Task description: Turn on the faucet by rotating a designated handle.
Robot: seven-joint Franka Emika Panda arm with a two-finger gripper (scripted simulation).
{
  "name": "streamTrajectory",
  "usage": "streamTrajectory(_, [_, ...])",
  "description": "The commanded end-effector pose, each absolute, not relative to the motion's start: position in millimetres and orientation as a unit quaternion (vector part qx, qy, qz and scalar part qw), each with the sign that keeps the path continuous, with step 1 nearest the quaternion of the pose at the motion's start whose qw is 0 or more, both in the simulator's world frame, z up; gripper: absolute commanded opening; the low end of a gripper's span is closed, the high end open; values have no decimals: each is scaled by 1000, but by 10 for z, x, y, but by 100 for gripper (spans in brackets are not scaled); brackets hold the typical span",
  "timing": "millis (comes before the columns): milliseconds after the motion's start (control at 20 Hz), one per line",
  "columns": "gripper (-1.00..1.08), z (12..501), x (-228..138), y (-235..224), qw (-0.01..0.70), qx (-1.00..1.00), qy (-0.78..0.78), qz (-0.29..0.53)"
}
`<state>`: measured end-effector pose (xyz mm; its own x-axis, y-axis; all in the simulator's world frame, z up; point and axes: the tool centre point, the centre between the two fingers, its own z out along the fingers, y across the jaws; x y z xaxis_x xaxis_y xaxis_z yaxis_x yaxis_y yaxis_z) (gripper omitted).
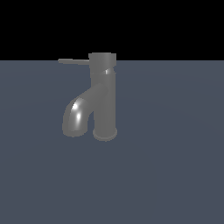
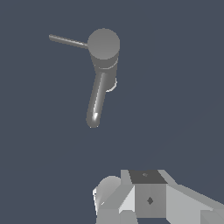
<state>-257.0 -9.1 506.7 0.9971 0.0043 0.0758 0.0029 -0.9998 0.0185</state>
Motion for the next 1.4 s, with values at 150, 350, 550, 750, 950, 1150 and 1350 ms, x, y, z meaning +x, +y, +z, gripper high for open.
streamTrajectory(150, [-100,5086,-2558,-111,9,999,-4,41])
streamTrajectory(350, [-100,5157,-2520,-191,7,998,-24,53])
streamTrajectory(550, [-100,5190,-2513,-228,7,998,-30,58])
streamTrajectory(750, [-100,5180,-2504,-217,6,998,-31,56])
streamTrajectory(950, [-100,5173,-2456,-208,1,998,-41,55])
streamTrajectory(1150, [-100,5155,-2370,-187,-8,997,-59,53])
streamTrajectory(1350, [-100,5125,-2246,-156,-20,995,-85,49])
